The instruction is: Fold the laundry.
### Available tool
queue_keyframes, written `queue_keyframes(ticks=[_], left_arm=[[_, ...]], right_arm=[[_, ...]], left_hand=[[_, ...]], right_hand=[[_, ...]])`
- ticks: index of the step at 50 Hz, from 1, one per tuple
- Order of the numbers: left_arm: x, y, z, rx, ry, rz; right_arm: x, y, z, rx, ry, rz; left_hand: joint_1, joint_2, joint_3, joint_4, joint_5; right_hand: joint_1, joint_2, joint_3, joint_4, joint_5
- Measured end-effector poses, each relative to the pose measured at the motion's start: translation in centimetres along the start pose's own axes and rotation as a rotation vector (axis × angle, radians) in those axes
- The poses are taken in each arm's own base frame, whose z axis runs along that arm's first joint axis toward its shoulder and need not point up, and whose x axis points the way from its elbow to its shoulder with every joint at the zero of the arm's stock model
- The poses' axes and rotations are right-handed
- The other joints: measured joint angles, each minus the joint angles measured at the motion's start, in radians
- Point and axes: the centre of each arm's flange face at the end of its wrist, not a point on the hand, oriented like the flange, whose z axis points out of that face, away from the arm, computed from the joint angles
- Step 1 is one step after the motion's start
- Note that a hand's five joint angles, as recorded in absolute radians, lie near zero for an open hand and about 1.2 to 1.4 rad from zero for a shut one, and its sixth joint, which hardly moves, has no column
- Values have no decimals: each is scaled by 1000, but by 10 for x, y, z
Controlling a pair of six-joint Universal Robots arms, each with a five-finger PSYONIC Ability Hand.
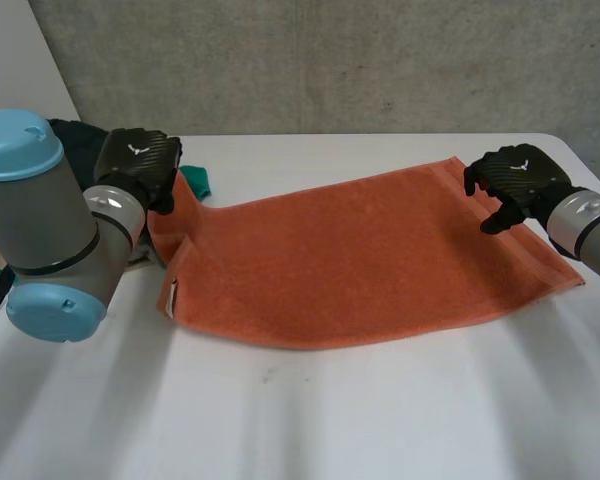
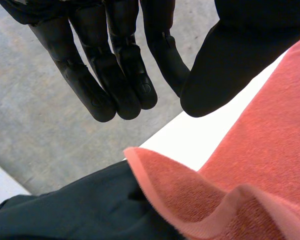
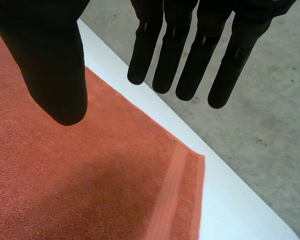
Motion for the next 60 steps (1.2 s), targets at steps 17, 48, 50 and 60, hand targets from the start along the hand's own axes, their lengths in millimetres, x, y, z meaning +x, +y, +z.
queue_keyframes(ticks=[17, 48, 50, 60], left_arm=[[27, 13, -71, -185, 343, -7], [42, 86, -18, -219, 343, 215], [42, 86, -14, -214, 334, 237], [19, 35, -36, -183, 283, 177]], right_arm=[[24, 53, -38, -269, 23, -200], [37, 117, -12, -137, 81, -181], [39, 114, -11, -131, 83, -159], [54, 62, -40, -178, 62, -95]], left_hand=[[-660, -681, -668, -695, -671], [-10, -65, -70, -75, -53], [1, -4, -5, -8, -5], [1, -1, -2, -5, -5]], right_hand=[[-64, -57, -76, -64, -68], [411, 451, 447, 469, 463], [411, 451, 447, 469, 463], [411, 451, 447, 470, 463]])
